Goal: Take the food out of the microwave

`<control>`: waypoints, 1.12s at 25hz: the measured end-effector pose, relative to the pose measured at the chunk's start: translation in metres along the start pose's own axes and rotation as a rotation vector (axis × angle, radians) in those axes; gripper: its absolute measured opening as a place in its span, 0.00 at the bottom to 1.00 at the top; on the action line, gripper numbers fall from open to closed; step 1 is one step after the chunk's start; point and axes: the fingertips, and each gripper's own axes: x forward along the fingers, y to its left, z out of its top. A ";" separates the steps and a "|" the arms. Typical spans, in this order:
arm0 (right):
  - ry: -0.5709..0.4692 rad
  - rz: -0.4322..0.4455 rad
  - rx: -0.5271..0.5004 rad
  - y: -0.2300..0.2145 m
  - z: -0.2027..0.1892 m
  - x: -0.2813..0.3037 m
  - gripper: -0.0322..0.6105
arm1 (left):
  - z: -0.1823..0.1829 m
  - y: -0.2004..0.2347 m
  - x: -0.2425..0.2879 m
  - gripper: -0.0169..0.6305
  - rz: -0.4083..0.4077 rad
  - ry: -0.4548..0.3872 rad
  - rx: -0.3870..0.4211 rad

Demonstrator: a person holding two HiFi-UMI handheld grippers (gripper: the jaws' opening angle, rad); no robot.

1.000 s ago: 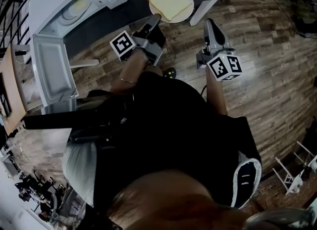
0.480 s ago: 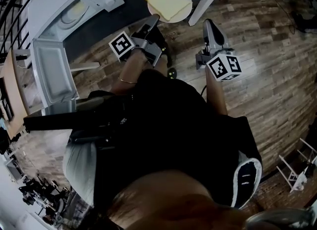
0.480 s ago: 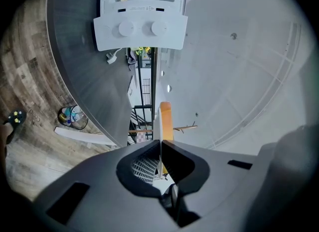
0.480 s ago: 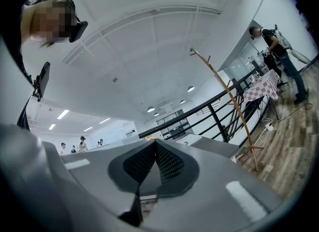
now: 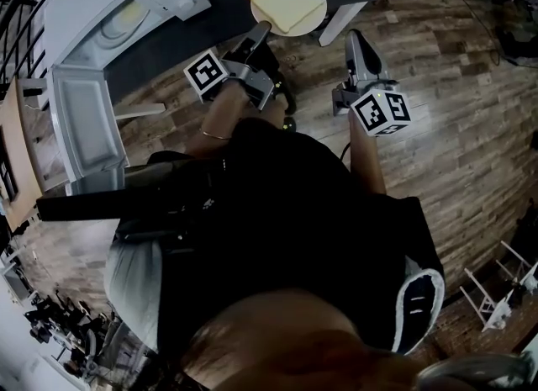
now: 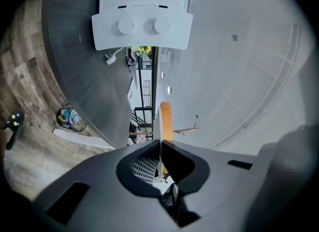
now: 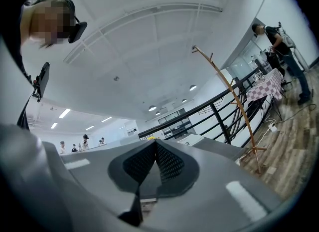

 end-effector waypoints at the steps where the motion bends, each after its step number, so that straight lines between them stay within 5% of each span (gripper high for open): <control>1: 0.001 0.003 0.001 0.000 0.000 0.003 0.05 | 0.002 0.000 0.001 0.05 0.001 -0.003 0.001; 28: 0.055 0.008 0.036 -0.046 -0.010 0.086 0.05 | 0.062 0.038 0.061 0.05 0.041 -0.049 -0.029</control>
